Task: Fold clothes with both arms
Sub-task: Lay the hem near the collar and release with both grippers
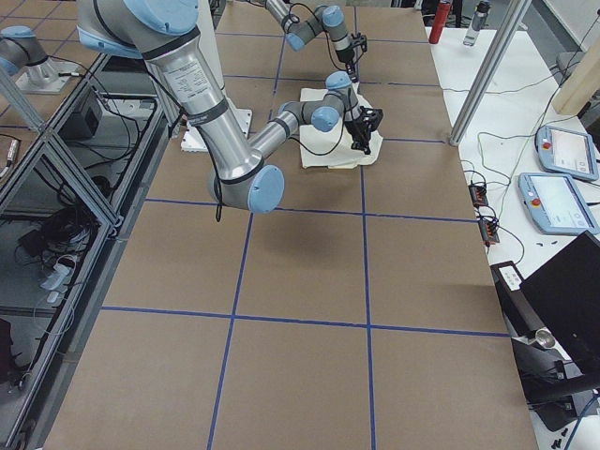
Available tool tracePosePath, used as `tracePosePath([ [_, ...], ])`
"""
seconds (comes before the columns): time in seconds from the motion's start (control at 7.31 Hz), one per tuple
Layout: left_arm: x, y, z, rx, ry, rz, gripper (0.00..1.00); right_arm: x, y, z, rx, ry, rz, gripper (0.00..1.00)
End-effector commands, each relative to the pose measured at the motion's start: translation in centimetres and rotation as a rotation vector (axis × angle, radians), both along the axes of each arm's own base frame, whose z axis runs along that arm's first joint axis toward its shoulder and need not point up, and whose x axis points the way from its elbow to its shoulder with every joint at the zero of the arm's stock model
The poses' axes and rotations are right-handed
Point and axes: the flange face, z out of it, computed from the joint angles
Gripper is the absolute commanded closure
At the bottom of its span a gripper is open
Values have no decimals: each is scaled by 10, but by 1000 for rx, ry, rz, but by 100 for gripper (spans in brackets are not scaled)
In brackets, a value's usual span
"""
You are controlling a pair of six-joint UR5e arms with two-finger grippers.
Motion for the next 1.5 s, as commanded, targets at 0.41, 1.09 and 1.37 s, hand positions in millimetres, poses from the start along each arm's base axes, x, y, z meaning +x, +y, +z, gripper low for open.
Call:
tracePosePath([
  [0.41,2,-7,17,-19,-25,-8,100,-4,-2,10,-11,18,3,100],
  [1.09,6,-4,5,-9,-8,2,45,-11,1,13,-8,31,-12,0],
  [1.37,-6,14,-28,20,62,37,0,2,1,1,21,14,-99,0],
])
